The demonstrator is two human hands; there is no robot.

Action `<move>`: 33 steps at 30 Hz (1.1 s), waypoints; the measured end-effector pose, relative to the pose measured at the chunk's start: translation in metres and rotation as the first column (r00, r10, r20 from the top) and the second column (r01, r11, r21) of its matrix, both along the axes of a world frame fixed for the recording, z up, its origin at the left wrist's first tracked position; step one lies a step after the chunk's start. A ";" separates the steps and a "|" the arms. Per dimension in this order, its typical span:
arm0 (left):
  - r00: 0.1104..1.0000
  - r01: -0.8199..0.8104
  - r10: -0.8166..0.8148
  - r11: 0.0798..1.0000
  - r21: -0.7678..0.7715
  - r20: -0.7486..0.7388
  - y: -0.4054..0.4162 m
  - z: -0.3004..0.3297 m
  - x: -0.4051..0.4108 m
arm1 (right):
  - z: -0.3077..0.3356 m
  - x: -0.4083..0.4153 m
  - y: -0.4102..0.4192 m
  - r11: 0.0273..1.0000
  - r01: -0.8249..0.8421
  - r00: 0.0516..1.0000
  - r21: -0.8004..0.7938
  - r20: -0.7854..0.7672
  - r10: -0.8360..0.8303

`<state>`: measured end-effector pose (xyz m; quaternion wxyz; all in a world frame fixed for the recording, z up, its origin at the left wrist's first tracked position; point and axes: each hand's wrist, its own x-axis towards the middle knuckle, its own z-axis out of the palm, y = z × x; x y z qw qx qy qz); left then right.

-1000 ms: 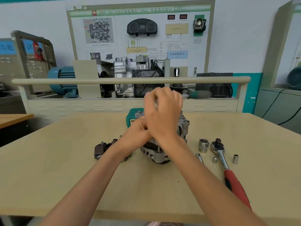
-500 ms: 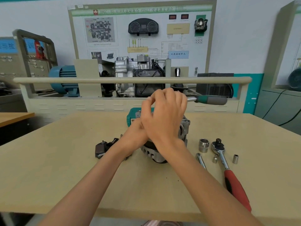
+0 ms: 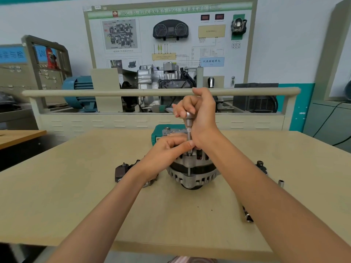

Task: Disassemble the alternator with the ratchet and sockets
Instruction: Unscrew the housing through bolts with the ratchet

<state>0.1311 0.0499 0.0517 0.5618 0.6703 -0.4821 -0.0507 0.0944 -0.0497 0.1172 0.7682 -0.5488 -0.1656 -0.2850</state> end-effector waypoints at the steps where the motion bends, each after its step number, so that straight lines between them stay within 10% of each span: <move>1: 1.000 -0.002 0.002 1.000 -0.003 -0.005 0.000 0.000 0.000 | 0.001 0.000 -0.001 0.999 -0.042 0.999 0.001 -0.011 0.042; 12: 0.999 0.005 -0.007 0.996 -0.084 -0.032 -0.003 -0.005 0.002 | 0.000 -0.002 0.006 0.996 0.092 0.994 0.019 0.050 -0.093; 19: 0.996 -0.035 0.022 0.989 -0.146 -0.090 -0.007 -0.007 0.001 | 0.002 -0.006 -0.001 0.994 -0.097 0.995 0.048 0.031 0.095; 26: 1.000 0.004 -0.004 1.000 -0.014 -0.004 -0.001 -0.004 0.004 | -0.007 -0.006 0.002 0.959 0.225 0.973 -0.172 0.092 -0.212; 30: 1.000 -0.009 0.008 1.000 0.013 0.024 -0.002 -0.003 0.003 | -0.012 -0.013 0.004 0.731 0.518 0.855 -0.445 0.244 -0.457; 33: 0.999 -0.034 0.034 0.999 -0.007 0.015 -0.002 -0.005 0.004 | -0.014 -0.015 0.008 0.220 0.732 0.616 -0.645 0.489 -0.618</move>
